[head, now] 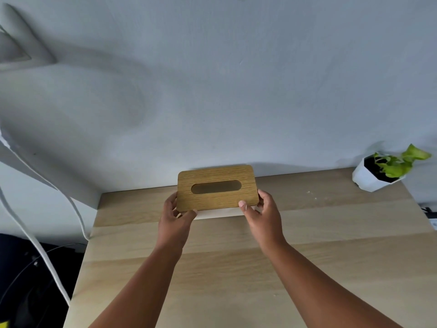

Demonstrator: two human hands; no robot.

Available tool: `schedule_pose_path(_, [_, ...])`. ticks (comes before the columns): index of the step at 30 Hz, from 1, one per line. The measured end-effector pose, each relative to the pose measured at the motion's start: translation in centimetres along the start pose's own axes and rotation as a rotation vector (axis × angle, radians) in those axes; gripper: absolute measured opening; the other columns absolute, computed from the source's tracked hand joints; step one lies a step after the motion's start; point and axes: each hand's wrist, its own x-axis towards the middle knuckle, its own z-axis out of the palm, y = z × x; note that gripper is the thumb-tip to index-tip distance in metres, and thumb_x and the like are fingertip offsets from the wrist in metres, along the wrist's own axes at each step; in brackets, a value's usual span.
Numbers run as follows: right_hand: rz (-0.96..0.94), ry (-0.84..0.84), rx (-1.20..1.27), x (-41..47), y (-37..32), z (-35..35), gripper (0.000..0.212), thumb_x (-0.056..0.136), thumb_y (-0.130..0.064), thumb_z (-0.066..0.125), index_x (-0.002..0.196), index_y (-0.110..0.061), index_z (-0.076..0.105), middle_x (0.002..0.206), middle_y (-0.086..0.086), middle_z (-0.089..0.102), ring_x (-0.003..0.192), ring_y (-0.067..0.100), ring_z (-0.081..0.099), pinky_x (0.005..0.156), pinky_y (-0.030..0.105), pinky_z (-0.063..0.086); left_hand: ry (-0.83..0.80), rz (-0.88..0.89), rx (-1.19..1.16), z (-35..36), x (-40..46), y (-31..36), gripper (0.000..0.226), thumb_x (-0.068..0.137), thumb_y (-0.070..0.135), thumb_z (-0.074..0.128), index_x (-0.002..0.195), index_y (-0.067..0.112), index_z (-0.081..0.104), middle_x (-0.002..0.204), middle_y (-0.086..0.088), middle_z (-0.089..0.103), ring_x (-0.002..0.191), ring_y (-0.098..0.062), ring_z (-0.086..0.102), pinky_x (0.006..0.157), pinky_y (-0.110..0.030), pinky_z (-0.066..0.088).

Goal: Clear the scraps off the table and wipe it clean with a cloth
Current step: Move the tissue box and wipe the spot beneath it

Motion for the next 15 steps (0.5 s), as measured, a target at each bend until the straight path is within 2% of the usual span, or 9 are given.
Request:
schedule_pose_path(6, [0.003,-0.001,0.001,0.1,0.0,0.5,0.070,0.090,-0.046,0.074,0.149,-0.022,0.045,0.137,-0.006,0.058,0.122,0.011,0.055,0.092,0.022,0.045,-0.007,0.004,-0.005,-0.3,0.6,-0.4,0.057,0.085,0.014,0.075,0.121,0.053,0.054,0.108,0.022,0.070,0.099,0.003,0.066,0.081,-0.022,0.050])
schedule_pose_path(10, [0.004,-0.007,-0.003,0.2,-0.2,0.8,0.071,0.090,-0.048,0.074,0.149,-0.022,0.044,0.139,-0.006,0.058,0.126,0.013,0.054,0.100,0.029,0.048,-0.003,0.012,0.005,-0.4,1.1,-0.5,0.056,0.086,0.017,0.075,0.120,0.055,0.054,0.104,0.028,0.069,0.096,0.005,0.066,0.078,-0.020,0.049])
schedule_pose_path(15, [-0.010,-0.014,-0.028,0.5,-0.4,0.9,0.070,0.091,-0.049,0.072,0.149,-0.021,0.045,0.140,-0.007,0.057,0.128,0.013,0.053,0.102,0.031,0.048,0.014,0.016,0.023,-0.5,1.6,-0.7,0.056,0.084,0.020,0.077,0.126,0.050,0.054,0.108,0.023,0.069,0.098,0.003,0.066,0.078,-0.021,0.049])
